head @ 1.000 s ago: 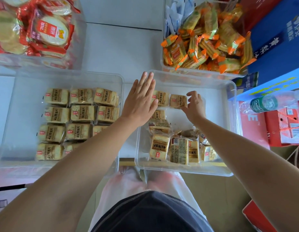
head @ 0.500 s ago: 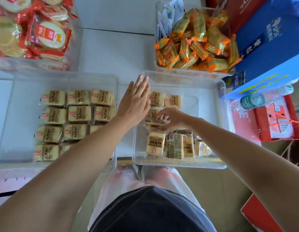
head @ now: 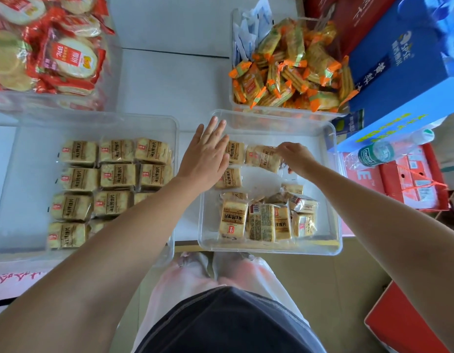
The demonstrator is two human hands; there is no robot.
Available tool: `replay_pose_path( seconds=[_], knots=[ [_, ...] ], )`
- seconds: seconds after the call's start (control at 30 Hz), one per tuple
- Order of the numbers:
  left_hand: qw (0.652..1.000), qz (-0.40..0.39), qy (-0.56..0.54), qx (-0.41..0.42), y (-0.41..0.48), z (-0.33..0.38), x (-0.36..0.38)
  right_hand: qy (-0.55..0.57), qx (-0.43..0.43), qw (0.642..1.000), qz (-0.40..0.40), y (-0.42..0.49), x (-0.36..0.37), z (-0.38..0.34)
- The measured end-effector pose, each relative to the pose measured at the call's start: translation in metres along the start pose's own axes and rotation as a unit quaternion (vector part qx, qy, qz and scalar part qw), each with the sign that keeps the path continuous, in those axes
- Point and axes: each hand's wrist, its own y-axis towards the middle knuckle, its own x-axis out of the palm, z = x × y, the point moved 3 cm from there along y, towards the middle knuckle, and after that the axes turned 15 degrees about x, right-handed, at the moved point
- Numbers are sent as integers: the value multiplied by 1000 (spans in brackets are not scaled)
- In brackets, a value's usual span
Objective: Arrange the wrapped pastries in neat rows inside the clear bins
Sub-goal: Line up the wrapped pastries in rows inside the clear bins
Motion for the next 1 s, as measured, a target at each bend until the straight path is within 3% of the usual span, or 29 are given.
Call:
replay_pose_path(
  seconds=[0.2,0.3,0.5,0.7,0.83,0.9,1.0],
  knots=[
    [1000,0,10,2,8,-2,3,51,31,998,29,13,8,-3],
    [1000,5,7,3,8,-3,6,35,13,999,29,19,15,5],
    [1000,11,-1,8,8,-5,9,46,-54,992,104,17,27,8],
    [1000,2,3,6,7,-4,9,-29,-52,995,83,15,23,5],
    [1000,-11,15,8,-1,0,6,-34,-121,986,109,-9,17,-3],
    [1000,-10,20,7,-8,4,5,-13,-153,985,77,-25,19,-10],
    [1000,-7,2,-11,-21,11,5,-38,-159,985,-61,-51,32,-20]
  ],
)
